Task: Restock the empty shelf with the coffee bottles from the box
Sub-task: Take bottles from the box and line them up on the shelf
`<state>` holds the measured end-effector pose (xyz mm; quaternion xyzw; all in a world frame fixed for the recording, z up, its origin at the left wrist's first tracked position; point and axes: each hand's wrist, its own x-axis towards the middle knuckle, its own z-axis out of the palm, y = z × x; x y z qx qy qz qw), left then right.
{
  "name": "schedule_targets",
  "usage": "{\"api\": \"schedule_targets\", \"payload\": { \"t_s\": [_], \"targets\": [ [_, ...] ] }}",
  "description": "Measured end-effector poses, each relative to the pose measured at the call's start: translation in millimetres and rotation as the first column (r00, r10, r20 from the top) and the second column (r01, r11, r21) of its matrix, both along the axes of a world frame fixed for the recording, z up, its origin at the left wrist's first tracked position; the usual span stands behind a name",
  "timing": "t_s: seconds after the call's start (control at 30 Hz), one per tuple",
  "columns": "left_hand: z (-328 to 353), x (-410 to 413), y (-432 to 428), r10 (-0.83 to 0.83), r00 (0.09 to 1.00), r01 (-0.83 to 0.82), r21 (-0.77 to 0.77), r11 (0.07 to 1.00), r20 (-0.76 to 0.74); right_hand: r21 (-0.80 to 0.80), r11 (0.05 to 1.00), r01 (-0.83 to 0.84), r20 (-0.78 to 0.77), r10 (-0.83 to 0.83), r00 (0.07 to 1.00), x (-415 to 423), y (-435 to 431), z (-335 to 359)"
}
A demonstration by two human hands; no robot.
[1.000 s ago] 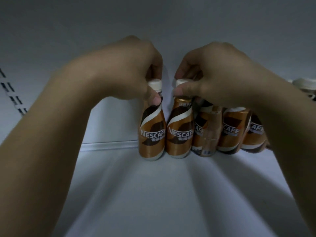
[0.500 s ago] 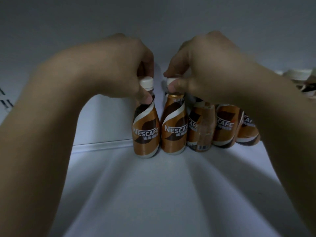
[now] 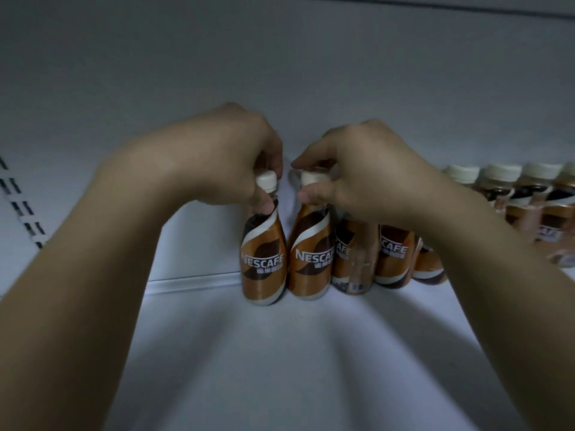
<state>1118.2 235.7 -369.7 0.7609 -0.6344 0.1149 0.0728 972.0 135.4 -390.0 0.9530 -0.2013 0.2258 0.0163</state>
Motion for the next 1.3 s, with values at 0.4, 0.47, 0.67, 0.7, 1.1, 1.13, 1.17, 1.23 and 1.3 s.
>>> {"api": "schedule_targets", "payload": {
  "t_s": [0.4, 0.47, 0.67, 0.7, 1.1, 1.13, 1.17, 1.23, 1.3],
  "targets": [
    [-5.2, -6.7, -2.6, 0.068, 0.995, -0.068, -0.01, 0.998, 0.07, 0.059, 0.964, 0.257, 0.298, -0.263, 0.917, -44.0, -19.0, -20.0],
    [-6.0, -7.7, -3.7, 0.068, 0.984, -0.059, -0.059, 0.997, 0.164, 0.067, 0.959, 0.277, 0.291, -0.284, 0.914, -45.1, -19.1, -31.8],
    [-10.2, -15.8, -12.0, 0.093, 0.957, -0.044, -0.179, 0.983, 0.276, 0.029, 0.95, 0.312, 0.351, -0.302, 0.887, -34.8, -19.1, -44.7],
    [-10.8, -15.6, -12.3, 0.105, 0.953, -0.052, -0.187, 0.981, 0.285, 0.027, 0.948, 0.318, 0.362, -0.305, 0.881, -32.4, -19.4, -45.6],
    [-28.2, -37.2, -33.2, -0.024, 0.968, 0.087, -0.243, 0.966, 0.249, 0.156, 0.971, 0.184, 0.388, -0.231, 0.892, -31.8, -21.4, -43.1],
    [-27.6, -36.6, -32.5, -0.021, 0.969, 0.084, -0.247, 0.965, 0.248, 0.184, 0.97, 0.159, 0.38, -0.219, 0.899, -32.6, -21.9, -42.1],
    [-27.2, -36.0, -31.8, -0.018, 0.971, 0.08, -0.248, 0.966, 0.24, 0.209, 0.968, 0.138, 0.365, -0.209, 0.907, -33.1, -22.5, -41.3],
    [-27.2, -35.6, -30.7, -0.009, 0.975, 0.065, -0.245, 0.967, 0.222, 0.258, 0.961, 0.102, 0.345, -0.19, 0.919, -33.6, -23.6, -39.6],
    [-27.6, -36.8, -29.9, 0.0, 0.977, 0.053, -0.245, 0.968, 0.213, 0.273, 0.959, 0.082, 0.343, -0.177, 0.923, -34.4, -22.4, -37.6]
  ]
}}
